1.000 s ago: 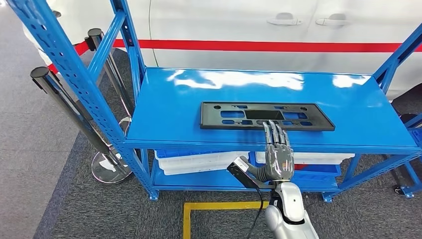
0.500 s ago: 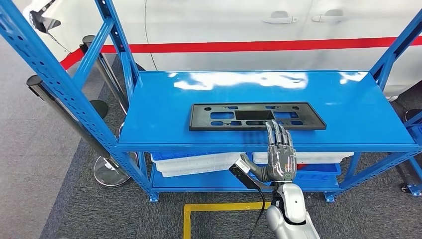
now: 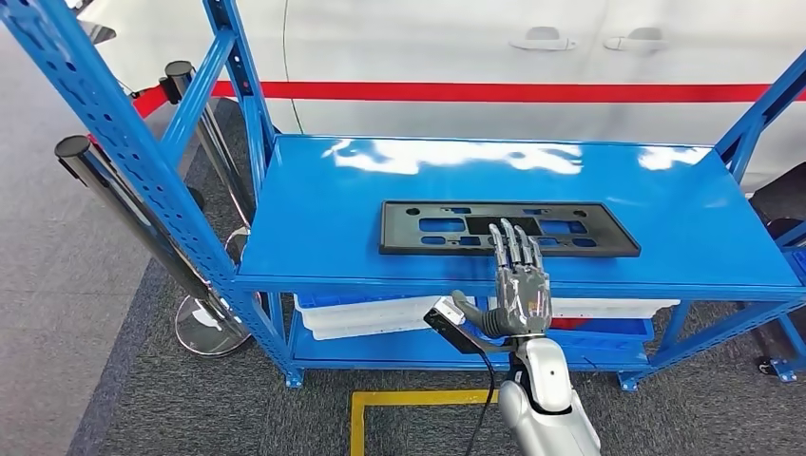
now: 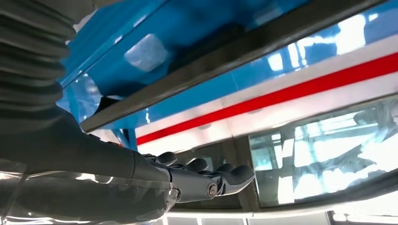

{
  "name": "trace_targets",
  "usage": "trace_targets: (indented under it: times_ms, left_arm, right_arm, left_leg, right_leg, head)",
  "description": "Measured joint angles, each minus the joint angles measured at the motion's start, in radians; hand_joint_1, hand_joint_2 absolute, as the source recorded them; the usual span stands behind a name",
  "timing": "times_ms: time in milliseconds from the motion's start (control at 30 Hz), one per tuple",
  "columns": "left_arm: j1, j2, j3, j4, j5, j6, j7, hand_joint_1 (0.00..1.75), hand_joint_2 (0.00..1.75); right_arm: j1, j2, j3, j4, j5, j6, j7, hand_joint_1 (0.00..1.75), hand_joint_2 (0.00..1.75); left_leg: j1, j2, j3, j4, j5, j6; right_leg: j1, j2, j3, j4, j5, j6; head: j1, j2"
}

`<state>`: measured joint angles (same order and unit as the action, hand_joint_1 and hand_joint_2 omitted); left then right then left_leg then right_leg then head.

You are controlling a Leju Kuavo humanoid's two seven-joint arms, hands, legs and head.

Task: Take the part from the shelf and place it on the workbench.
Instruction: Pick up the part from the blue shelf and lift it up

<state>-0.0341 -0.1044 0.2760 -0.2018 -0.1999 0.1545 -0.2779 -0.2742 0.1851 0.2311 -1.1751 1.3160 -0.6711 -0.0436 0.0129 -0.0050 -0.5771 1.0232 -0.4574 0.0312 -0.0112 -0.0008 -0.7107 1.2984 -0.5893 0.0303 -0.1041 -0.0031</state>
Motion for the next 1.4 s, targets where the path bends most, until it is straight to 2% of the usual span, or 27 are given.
trace_targets:
  times_ms: [33,67,133,167,200,267,367,433,500,533,567,600,667,700,767,867,900,933,1000,1033,1067,1100,1133,1167,1233,1300,1400]
  left_arm:
    - [0.001,0.000,0.001,0.000,-0.001,0.000,0.001,0.00,0.00]
    - [0.001,-0.001,0.001,0.000,-0.001,0.000,0.002,0.00,0.00]
    - [0.001,-0.003,0.001,0.000,-0.002,0.000,0.005,0.00,0.00]
    - [0.001,-0.004,0.002,0.001,-0.003,0.001,0.006,0.00,0.00]
    - [0.000,-0.005,0.002,0.001,-0.003,0.001,0.006,0.00,0.00]
    - [-0.001,-0.006,0.003,0.001,-0.005,0.002,0.008,0.00,0.00]
    - [-0.001,-0.006,0.007,0.001,-0.008,0.003,0.010,0.00,0.00]
    - [-0.001,-0.006,0.011,0.001,-0.009,0.004,0.010,0.00,0.00]
    - [-0.001,-0.006,0.014,0.001,-0.009,0.004,0.010,0.00,0.00]
    - [0.000,-0.006,0.016,0.001,-0.010,0.004,0.010,0.00,0.00]
    - [0.002,-0.006,0.017,0.001,-0.010,0.004,0.010,0.00,0.00]
    - [0.003,-0.006,0.019,0.001,-0.010,0.004,0.011,0.00,0.00]
    - [0.003,-0.006,0.020,0.002,-0.011,0.004,0.012,0.00,0.00]
    - [0.002,-0.006,0.020,0.002,-0.012,0.004,0.012,0.00,0.00]
    - [-0.001,-0.006,0.020,0.002,-0.016,0.003,0.013,0.00,0.00]
    - [0.001,-0.006,0.020,0.002,-0.021,0.002,0.015,0.00,0.00]
    - [0.002,-0.006,0.020,0.002,-0.022,0.002,0.015,0.00,0.00]
    - [0.001,-0.006,0.020,0.002,-0.024,0.001,0.015,0.00,0.00]
    - [0.000,-0.006,0.020,0.002,-0.030,-0.003,0.016,0.00,0.00]
    - [0.000,-0.006,0.019,0.002,-0.035,-0.006,0.016,0.00,0.00]
    - [0.000,-0.006,0.018,0.002,-0.040,-0.009,0.016,0.00,0.00]
    - [0.000,-0.006,0.018,0.002,-0.045,-0.012,0.016,0.00,0.00]
    - [0.001,-0.006,0.017,0.002,-0.050,-0.016,0.016,0.00,0.00]
    - [0.001,-0.006,0.016,0.002,-0.055,-0.019,0.016,0.00,0.00]
    - [-0.001,-0.007,0.012,0.002,-0.065,-0.026,0.017,0.00,0.00]
    - [-0.003,-0.007,0.006,0.002,-0.074,-0.032,0.019,0.00,0.00]
    - [-0.003,-0.006,-0.003,0.002,-0.084,-0.037,0.020,0.00,0.00]
  right_arm:
    - [-0.002,0.000,0.002,0.009,0.000,-0.001,0.001,0.00,1.75]
    - [-0.005,0.001,0.003,0.016,0.002,-0.001,0.004,0.00,1.75]
    - [-0.018,0.003,0.006,0.027,0.012,-0.002,0.010,0.00,1.75]
    - [-0.026,0.004,0.007,0.032,0.021,-0.003,0.015,0.00,1.75]
    - [-0.034,0.006,0.010,0.039,0.031,-0.003,0.020,0.00,1.75]
    - [-0.047,0.009,0.015,0.053,0.055,-0.003,0.032,0.00,1.75]
    - [-0.068,0.019,0.023,0.074,0.093,-0.002,0.049,0.00,1.75]
    - [-0.083,0.025,0.027,0.089,0.107,0.000,0.056,0.00,1.75]
    - [-0.093,0.028,0.030,0.104,0.112,0.002,0.060,0.00,1.75]
    - [-0.097,0.029,0.031,0.113,0.114,0.003,0.061,0.00,1.75]
    - [-0.098,0.030,0.032,0.120,0.117,0.004,0.062,0.00,1.75]
    - [-0.100,0.030,0.032,0.126,0.119,0.004,0.064,0.00,1.75]
    - [-0.106,0.033,0.033,0.135,0.125,0.006,0.069,0.00,1.75]
    - [-0.111,0.035,0.033,0.139,0.127,0.006,0.072,0.00,1.75]
    - [-0.120,0.036,0.034,0.146,0.133,0.009,0.078,0.00,1.75]
    - [-0.126,0.036,0.034,0.155,0.139,0.013,0.087,0.00,1.75]
    - [-0.128,0.036,0.034,0.157,0.140,0.013,0.089,0.00,1.75]
    - [-0.129,0.036,0.034,0.158,0.141,0.014,0.091,0.00,1.75]
    - [-0.129,0.036,0.033,0.160,0.145,0.015,0.096,0.00,1.75]
    - [-0.126,0.035,0.032,0.160,0.148,0.017,0.100,0.00,1.75]
    - [-0.121,0.033,0.030,0.160,0.153,0.019,0.104,0.00,1.75]
    - [-0.116,0.032,0.028,0.160,0.156,0.021,0.108,0.00,1.75]
    - [-0.112,0.030,0.025,0.158,0.160,0.023,0.111,0.00,1.75]
    - [-0.109,0.028,0.021,0.154,0.163,0.025,0.114,0.00,1.75]
    - [-0.105,0.025,0.012,0.141,0.169,0.028,0.120,0.00,1.75]
    - [-0.098,0.021,0.003,0.126,0.177,0.035,0.127,0.00,1.75]
    - [-0.080,0.015,-0.013,0.104,0.191,0.046,0.138,0.00,1.75]
  left_leg:
    - [0.000,-0.001,0.002,0.000,-0.002,0.000]
    - [0.000,-0.003,0.005,0.000,-0.003,-0.001]
    - [-0.001,-0.006,0.013,0.000,-0.009,-0.006]
    - [-0.003,-0.006,0.015,0.000,-0.011,-0.009]
    - [-0.003,-0.006,0.015,-0.001,-0.013,-0.014]
    - [-0.003,-0.006,0.014,-0.004,-0.014,-0.025]
    - [-0.003,-0.002,0.007,0.021,-0.037,-0.040]
    - [-0.003,-0.001,-0.026,0.094,-0.077,-0.043]
    - [-0.002,-0.001,-0.087,0.210,-0.123,-0.047]
    - [-0.001,-0.001,-0.114,0.259,-0.134,-0.049]
    - [-0.001,-0.001,-0.128,0.275,-0.127,-0.051]
    - [0.000,-0.001,-0.121,0.253,-0.101,-0.051]
    - [0.001,0.000,-0.068,0.126,-0.027,-0.049]
    - [0.000,0.000,-0.041,0.067,-0.005,-0.046]
    - [-0.002,0.000,-0.016,0.010,0.007,-0.036]
    - [-0.003,-0.002,-0.014,0.005,0.009,-0.020]
    - [-0.001,-0.002,-0.013,0.003,0.010,-0.014]
    - [0.001,-0.001,-0.012,0.001,0.010,-0.009]
    - [0.001,-0.001,-0.011,0.001,0.009,-0.004]
    - [0.001,-0.001,-0.011,0.001,0.008,-0.002]
    - [0.000,-0.001,-0.010,0.001,0.007,-0.002]
    - [0.000,-0.002,-0.008,0.001,0.005,-0.001]
    - [0.000,-0.003,-0.005,0.001,0.003,-0.002]
    - [-0.001,-0.003,0.000,0.001,0.001,-0.003]
    - [-0.004,-0.004,0.005,0.001,-0.005,-0.010]
    - [-0.005,-0.003,0.007,0.000,-0.008,-0.019]
    - [-0.004,-0.001,0.006,0.012,-0.022,-0.035]
  right_leg:
    - [-0.001,0.000,-0.009,0.006,0.014,0.000]
    - [-0.001,0.000,0.001,-0.028,0.046,-0.003]
    - [0.001,0.001,0.060,-0.167,0.124,-0.014]
    - [0.005,0.001,0.086,-0.227,0.147,-0.020]
    - [0.008,0.001,0.101,-0.264,0.156,-0.024]
    - [0.013,0.002,0.105,-0.281,0.153,-0.031]
    - [0.004,0.002,0.118,-0.300,0.158,-0.045]
    - [0.002,0.000,0.126,-0.307,0.158,-0.053]
    - [0.004,-0.002,0.128,-0.306,0.155,-0.057]
    - [0.005,-0.003,0.130,-0.305,0.153,-0.058]
    - [0.005,-0.003,0.132,-0.304,0.150,-0.058]
    - [0.005,-0.003,0.134,-0.302,0.148,-0.057]
    - [0.005,-0.001,0.138,-0.295,0.140,-0.051]
    - [0.007,0.000,0.137,-0.289,0.135,-0.047]
    - [0.011,0.001,0.135,-0.282,0.129,-0.038]
    - [0.010,0.001,0.133,-0.278,0.125,-0.024]
    - [0.009,0.001,0.128,-0.263,0.113,-0.019]
    - [0.007,0.001,0.112,-0.226,0.090,-0.013]
    - [0.005,0.001,0.048,-0.097,0.029,-0.006]
    - [0.004,0.001,0.012,-0.031,0.007,-0.003]
    - [0.004,0.001,-0.011,0.007,0.003,-0.003]
    - [0.004,0.001,-0.017,0.007,0.019,-0.005]
    - [0.004,0.001,0.000,-0.037,0.053,-0.008]
    - [0.005,0.001,0.031,-0.109,0.096,-0.014]
    - [0.012,0.001,0.089,-0.238,0.147,-0.026]
    - [0.018,0.002,0.105,-0.278,0.150,-0.033]
    - [0.012,0.002,0.115,-0.293,0.154,-0.045]
  head:
    - [0.000,0.000]
    - [0.000,0.000]
    - [0.000,0.000]
    - [0.000,0.000]
    - [0.000,0.000]
    - [0.000,0.000]
    - [0.000,0.000]
    - [0.000,0.000]
    - [0.000,0.000]
    - [0.000,0.000]
    - [0.000,0.000]
    - [0.000,0.000]
    - [0.000,0.000]
    - [0.000,0.000]
    - [0.000,0.000]
    - [0.000,0.000]
    - [0.000,0.000]
    - [0.000,0.000]
    - [0.000,0.000]
    - [0.000,0.000]
    - [0.000,0.000]
    - [0.000,0.000]
    - [0.000,0.000]
    - [0.000,0.000]
    - [0.000,0.000]
    - [0.000,0.000]
    - [0.000,0.000]
